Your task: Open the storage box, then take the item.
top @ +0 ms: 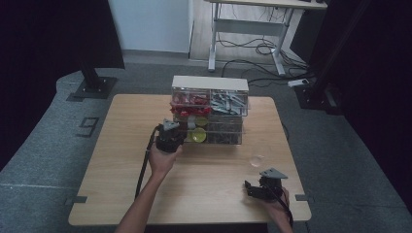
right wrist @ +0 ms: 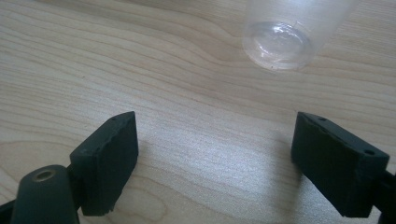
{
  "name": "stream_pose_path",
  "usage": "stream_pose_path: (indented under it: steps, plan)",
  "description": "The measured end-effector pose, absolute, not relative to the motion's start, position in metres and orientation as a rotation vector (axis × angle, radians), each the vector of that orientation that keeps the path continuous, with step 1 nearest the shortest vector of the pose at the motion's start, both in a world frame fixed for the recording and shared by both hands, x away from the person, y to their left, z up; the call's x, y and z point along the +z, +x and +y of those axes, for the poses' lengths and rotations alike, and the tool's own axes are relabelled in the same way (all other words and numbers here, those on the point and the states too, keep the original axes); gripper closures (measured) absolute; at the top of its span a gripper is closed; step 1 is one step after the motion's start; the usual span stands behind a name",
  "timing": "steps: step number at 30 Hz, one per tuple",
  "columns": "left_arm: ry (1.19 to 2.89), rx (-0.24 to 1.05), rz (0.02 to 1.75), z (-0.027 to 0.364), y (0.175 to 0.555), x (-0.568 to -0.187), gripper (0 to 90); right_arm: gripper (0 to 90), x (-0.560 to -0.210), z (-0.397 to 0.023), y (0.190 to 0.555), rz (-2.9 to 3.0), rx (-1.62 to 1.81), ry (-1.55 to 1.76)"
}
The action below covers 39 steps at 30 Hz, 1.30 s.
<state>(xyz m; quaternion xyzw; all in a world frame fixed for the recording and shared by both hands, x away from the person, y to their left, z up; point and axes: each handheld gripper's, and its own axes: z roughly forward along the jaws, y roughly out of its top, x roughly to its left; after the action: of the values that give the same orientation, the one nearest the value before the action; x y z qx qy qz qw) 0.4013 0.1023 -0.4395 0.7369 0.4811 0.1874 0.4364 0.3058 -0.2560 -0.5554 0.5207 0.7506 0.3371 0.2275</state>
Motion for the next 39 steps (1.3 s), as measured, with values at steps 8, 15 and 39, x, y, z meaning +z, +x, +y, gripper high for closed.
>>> stream_pose_path:
  steps: [8,15,39]
  plan:
    - [1.815,0.467,1.196,0.102,0.408,-0.426,90.0,14.9,-0.555,-0.256,0.306,2.068,0.928,1.434]
    - [1.802,0.478,1.189,0.101,0.415,-0.413,90.0,14.9,-0.555,-0.256,0.306,2.067,0.928,1.434]
    - [1.806,0.463,1.186,0.095,0.422,-0.408,90.0,23.9,-0.553,-0.248,0.298,2.020,0.907,1.414]
